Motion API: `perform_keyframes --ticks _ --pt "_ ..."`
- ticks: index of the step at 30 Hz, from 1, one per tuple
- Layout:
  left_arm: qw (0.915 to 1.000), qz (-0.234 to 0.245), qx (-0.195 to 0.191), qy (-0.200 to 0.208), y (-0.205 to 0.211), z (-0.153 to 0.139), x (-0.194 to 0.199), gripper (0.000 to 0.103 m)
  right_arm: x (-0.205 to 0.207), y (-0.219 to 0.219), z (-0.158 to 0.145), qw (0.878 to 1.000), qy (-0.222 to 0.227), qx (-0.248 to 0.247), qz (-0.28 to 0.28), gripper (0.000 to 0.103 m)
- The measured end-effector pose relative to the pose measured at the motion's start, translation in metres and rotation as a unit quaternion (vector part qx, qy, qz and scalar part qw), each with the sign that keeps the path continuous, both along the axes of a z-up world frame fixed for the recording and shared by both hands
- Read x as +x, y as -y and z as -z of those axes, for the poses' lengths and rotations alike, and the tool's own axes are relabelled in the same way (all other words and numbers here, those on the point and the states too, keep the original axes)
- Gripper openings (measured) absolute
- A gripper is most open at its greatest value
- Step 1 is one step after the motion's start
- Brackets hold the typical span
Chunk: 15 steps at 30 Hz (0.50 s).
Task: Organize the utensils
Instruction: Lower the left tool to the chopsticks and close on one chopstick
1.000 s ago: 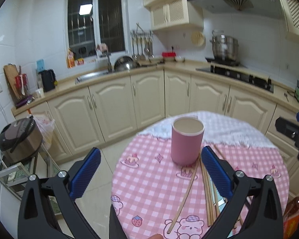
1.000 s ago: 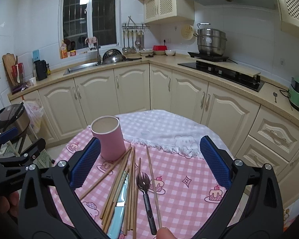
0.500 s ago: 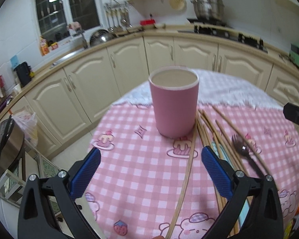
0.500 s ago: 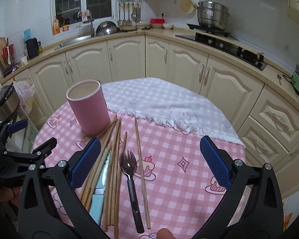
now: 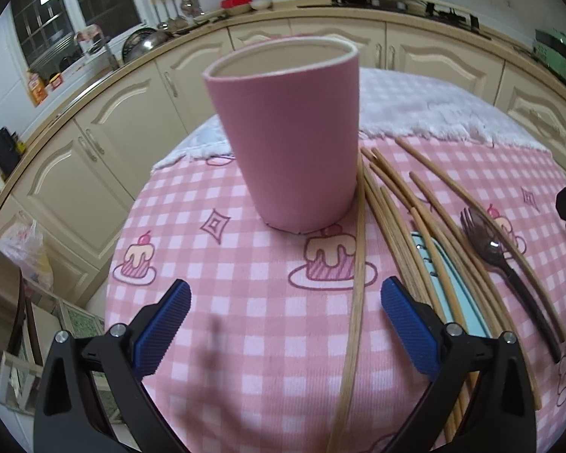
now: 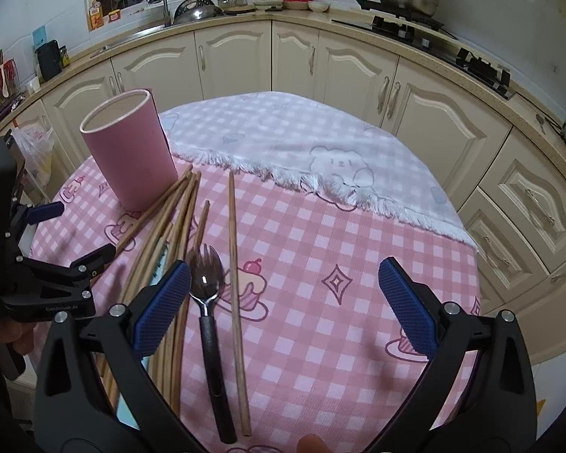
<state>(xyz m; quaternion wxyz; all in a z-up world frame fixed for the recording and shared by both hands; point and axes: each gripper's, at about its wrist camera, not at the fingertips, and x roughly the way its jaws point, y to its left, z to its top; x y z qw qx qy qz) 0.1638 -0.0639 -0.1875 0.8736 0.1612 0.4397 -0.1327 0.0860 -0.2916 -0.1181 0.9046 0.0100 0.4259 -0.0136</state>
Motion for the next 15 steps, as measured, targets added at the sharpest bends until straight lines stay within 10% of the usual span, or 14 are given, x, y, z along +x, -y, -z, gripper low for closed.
perform_keyframes --ticks 5,15 --pt "0.9996 0.020 0.007 -0.021 0.008 0.007 0.009 0.095 0.007 0.006 0.011 1.000 -0.021 -0.002 -0.007 0.098" --pt "0.9946 0.071 -0.028 -0.071 0.016 0.007 0.017 0.044 0.032 0.001 0.038 0.995 -0.083 -0.010 -0.054 0.091"
